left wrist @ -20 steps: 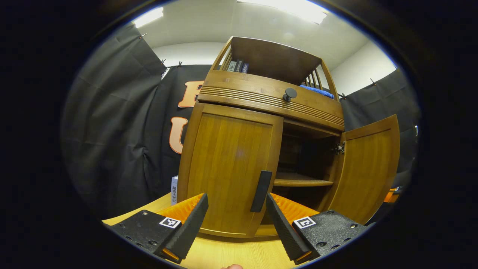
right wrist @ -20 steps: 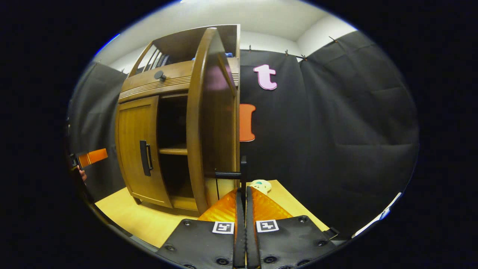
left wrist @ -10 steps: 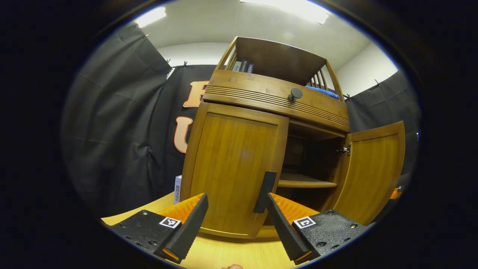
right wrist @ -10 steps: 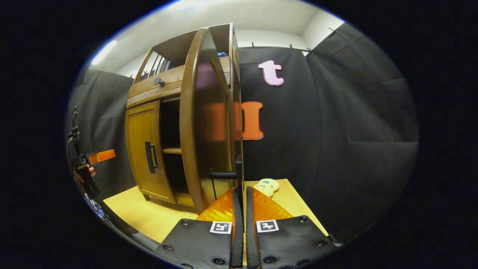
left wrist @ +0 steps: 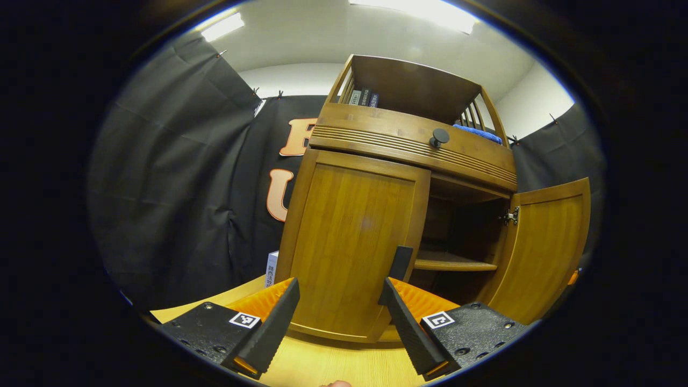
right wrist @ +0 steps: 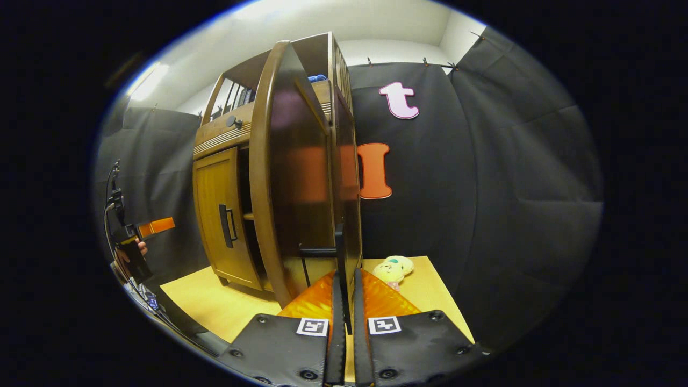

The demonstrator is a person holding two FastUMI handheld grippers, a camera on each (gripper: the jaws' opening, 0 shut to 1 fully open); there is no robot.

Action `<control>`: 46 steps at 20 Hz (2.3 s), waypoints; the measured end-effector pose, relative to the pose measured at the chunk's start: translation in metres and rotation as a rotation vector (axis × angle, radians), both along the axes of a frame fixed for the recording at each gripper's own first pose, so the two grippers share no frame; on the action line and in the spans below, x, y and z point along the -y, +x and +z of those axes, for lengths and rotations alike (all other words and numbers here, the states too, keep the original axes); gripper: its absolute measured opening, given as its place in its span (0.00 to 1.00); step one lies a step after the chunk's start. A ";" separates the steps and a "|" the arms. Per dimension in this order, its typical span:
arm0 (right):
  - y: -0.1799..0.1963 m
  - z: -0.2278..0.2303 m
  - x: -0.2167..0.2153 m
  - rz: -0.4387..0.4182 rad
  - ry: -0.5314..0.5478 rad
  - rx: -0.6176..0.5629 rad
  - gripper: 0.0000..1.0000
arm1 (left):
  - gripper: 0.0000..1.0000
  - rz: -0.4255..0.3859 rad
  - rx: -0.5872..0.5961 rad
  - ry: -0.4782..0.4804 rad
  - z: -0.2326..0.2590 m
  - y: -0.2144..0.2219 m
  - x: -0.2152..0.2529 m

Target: Open the right door of the double-door shoe cabinet with the right hand, and open the left door with the left hand.

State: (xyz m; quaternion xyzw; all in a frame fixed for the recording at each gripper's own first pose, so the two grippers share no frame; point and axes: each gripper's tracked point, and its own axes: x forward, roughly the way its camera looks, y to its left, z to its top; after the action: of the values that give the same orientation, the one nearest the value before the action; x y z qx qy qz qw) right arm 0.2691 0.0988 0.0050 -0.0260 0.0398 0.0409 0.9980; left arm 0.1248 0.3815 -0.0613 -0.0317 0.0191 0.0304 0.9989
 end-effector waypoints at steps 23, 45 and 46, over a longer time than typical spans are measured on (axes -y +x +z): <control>-0.103 0.000 -0.059 -0.314 0.008 0.037 0.13 | 0.92 -0.253 0.003 0.015 -0.017 0.085 0.076; -0.047 -0.008 -0.101 -0.202 0.065 0.034 0.84 | 0.68 -0.276 -0.131 0.049 -0.090 0.171 0.091; -0.046 -0.007 -0.100 -0.205 0.066 0.041 0.84 | 0.67 -0.273 -0.127 0.039 -0.090 0.173 0.089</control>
State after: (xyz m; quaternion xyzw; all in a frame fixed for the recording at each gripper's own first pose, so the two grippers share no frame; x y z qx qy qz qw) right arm 0.2228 0.1986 -0.0018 0.0100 0.0207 -0.0606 0.9979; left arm 0.2976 0.2924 -0.1509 -0.0076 0.0858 -0.1034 0.9909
